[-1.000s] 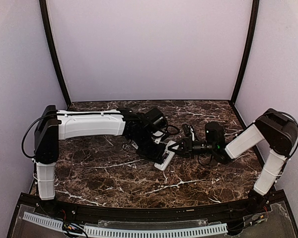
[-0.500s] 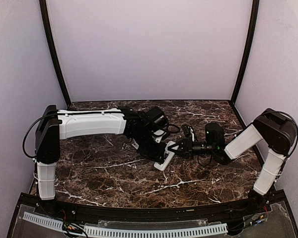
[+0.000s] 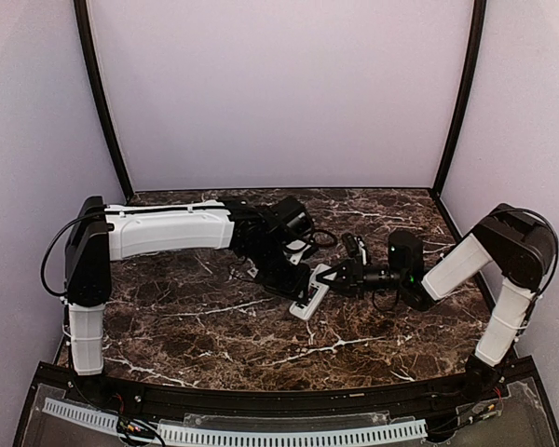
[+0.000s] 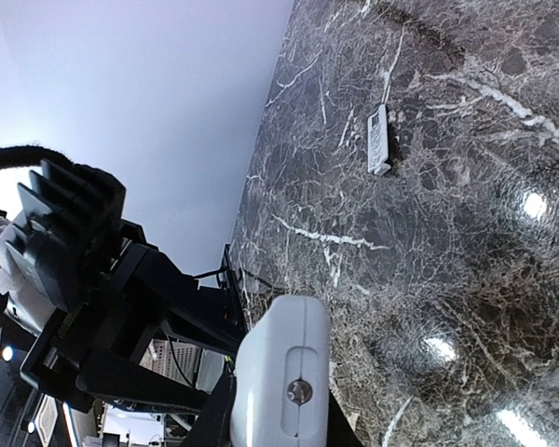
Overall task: Load the batteries into the remote control
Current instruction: Place the battery in the battery compartment, then load the battery into the battery compartment.
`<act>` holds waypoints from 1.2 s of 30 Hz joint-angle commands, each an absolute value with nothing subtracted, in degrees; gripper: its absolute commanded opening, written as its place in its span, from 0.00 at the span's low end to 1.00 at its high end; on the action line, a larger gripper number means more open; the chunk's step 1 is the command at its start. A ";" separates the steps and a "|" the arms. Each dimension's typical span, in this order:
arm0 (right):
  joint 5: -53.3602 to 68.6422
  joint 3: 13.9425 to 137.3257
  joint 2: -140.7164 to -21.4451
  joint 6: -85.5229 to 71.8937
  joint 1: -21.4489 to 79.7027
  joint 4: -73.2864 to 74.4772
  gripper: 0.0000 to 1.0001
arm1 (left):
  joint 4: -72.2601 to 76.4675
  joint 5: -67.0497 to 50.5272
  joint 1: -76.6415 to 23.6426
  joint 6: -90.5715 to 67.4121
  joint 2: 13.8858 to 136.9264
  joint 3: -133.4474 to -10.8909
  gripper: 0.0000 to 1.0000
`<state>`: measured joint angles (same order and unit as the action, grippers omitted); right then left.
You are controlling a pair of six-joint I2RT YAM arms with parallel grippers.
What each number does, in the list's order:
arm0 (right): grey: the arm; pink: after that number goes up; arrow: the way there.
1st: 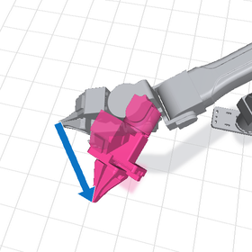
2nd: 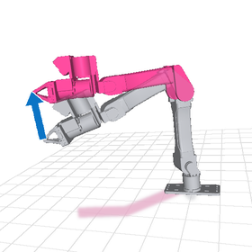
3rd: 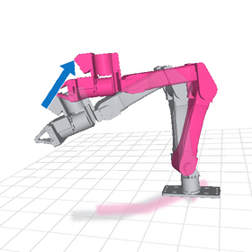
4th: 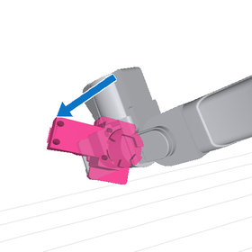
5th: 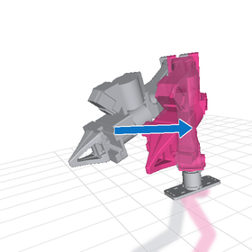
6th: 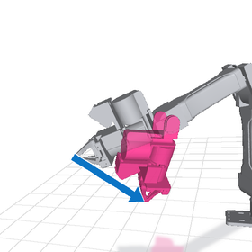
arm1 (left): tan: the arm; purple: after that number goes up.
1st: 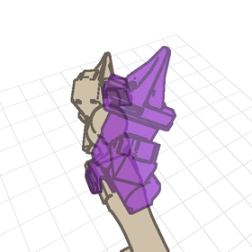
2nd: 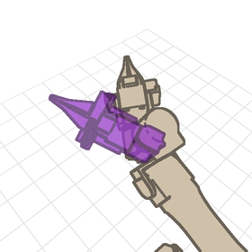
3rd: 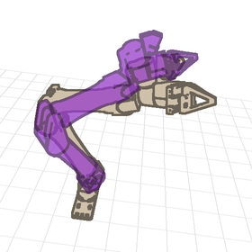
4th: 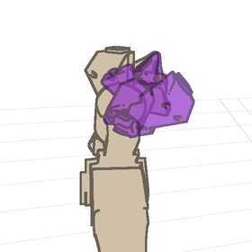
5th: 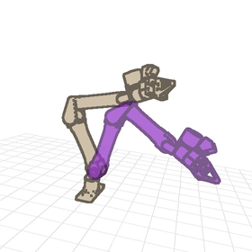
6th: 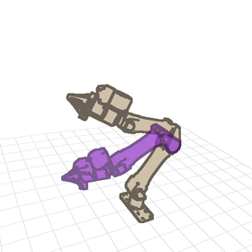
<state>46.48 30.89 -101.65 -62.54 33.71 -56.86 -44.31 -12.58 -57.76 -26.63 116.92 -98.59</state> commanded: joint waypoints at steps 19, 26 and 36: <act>55.32 29.63 -103.61 -77.24 32.68 -72.36 0.00 | -14.28 -5.81 -57.97 -11.86 86.58 -71.72 0.68; 59.56 29.80 -102.19 -82.64 32.56 -72.78 0.00 | -12.05 -6.02 -57.92 0.32 81.59 -66.23 0.98; 63.33 30.31 -103.25 -88.83 32.25 -76.64 0.00 | -7.70 -16.03 -60.87 18.21 80.43 -60.34 0.78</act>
<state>60.77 29.98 -102.91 -86.21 32.53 -72.36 -10.79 -9.91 -58.81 6.59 82.56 -63.66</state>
